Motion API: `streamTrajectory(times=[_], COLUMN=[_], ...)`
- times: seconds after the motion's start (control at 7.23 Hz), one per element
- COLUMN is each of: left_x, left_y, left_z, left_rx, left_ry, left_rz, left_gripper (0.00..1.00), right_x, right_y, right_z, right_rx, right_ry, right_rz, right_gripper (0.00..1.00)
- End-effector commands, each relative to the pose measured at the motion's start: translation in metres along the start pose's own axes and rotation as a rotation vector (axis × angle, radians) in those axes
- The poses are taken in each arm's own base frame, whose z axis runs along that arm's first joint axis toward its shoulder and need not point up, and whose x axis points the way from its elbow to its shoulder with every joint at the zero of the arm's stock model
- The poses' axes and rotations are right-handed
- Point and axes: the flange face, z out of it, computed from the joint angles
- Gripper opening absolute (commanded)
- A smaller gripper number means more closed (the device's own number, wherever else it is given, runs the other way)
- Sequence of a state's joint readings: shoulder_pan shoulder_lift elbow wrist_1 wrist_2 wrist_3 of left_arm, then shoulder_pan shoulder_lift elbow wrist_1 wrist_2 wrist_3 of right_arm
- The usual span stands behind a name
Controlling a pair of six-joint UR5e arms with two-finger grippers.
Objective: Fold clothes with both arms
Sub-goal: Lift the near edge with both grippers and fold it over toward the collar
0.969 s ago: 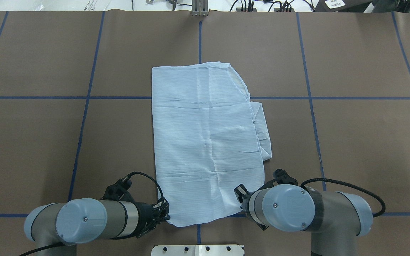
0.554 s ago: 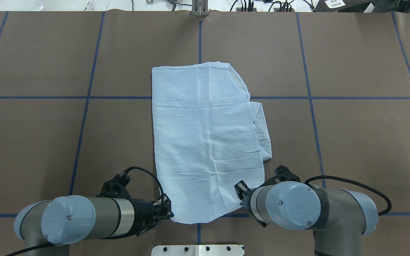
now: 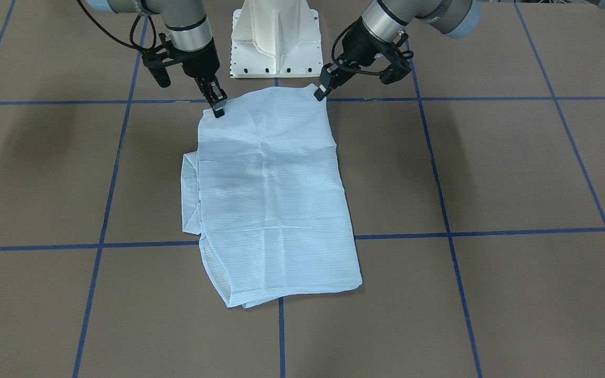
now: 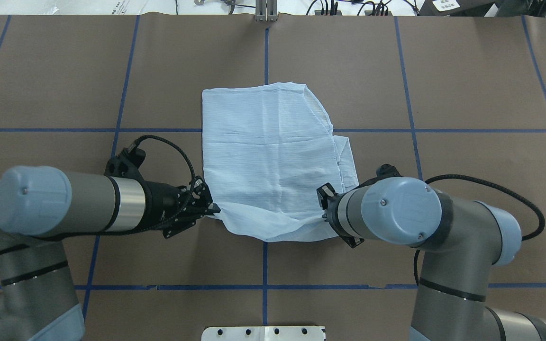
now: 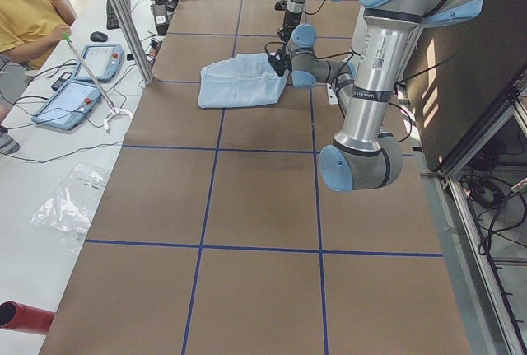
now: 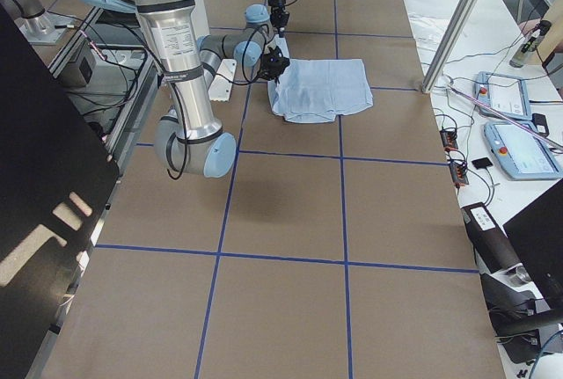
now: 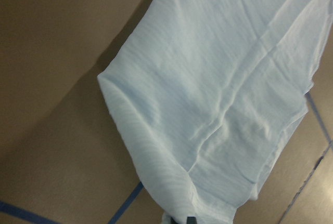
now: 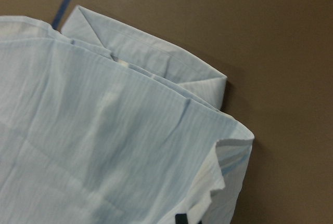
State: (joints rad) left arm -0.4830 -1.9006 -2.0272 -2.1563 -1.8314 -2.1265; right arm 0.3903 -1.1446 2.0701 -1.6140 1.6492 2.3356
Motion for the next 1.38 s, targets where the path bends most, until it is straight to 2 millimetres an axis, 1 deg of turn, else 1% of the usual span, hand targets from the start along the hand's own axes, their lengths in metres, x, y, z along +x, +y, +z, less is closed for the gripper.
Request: streamTrajectory(times=[0.0, 0.14, 0.28, 0.42, 0.55, 0.69, 0.83, 0.97, 1.11, 1.25], left_x=[0.042, 0.055, 0.062, 0.069, 0.074, 0.087, 0.102, 0.108, 0.107, 0.107], left_y=[-0.037, -0.054, -0.075, -0.095, -0.114, -0.137, -0.161, -0.195, -0.221, -0.235], left_z=[0.002, 0.012, 0.022, 0.035, 0.047, 0.058, 0.075, 0.085, 0.098, 0.115], left_rx=[0.069, 0.1, 0.135, 0.165, 0.196, 0.228, 0.253, 0.281, 0.3, 0.316], left_ry=[0.018, 0.018, 0.013, 0.002, -0.019, -0.021, -0.016, -0.006, -0.011, -0.033], left_rz=[-0.016, -0.028, -0.041, -0.022, 0.007, -0.001, 0.001, 0.005, 0.02, 0.019], left_gripper=[0.0, 0.0, 0.0, 0.0, 0.0, 0.0, 0.0, 0.0, 0.0, 0.0], right_x=[-0.045, -0.082, -0.112, -0.142, -0.179, -0.219, -0.257, -0.283, -0.294, -0.296], right_y=[-0.027, -0.028, -0.042, -0.049, -0.054, -0.061, -0.082, -0.095, -0.103, -0.109], right_z=[0.003, 0.009, 0.01, 0.016, 0.035, 0.051, 0.064, 0.084, 0.099, 0.112], right_rx=[0.075, 0.098, 0.086, 0.099, 0.135, 0.15, 0.13, 0.13, 0.136, 0.137], right_ry=[-0.009, -0.019, -0.001, 0.01, 0.034, 0.031, 0.018, 0.032, 0.033, 0.032], right_rz=[-0.032, -0.05, -0.034, -0.057, -0.061, -0.053, -0.037, -0.044, -0.053, -0.057], right_gripper=[0.0, 0.0, 0.0, 0.0, 0.0, 0.0, 0.0, 0.0, 0.0, 0.0])
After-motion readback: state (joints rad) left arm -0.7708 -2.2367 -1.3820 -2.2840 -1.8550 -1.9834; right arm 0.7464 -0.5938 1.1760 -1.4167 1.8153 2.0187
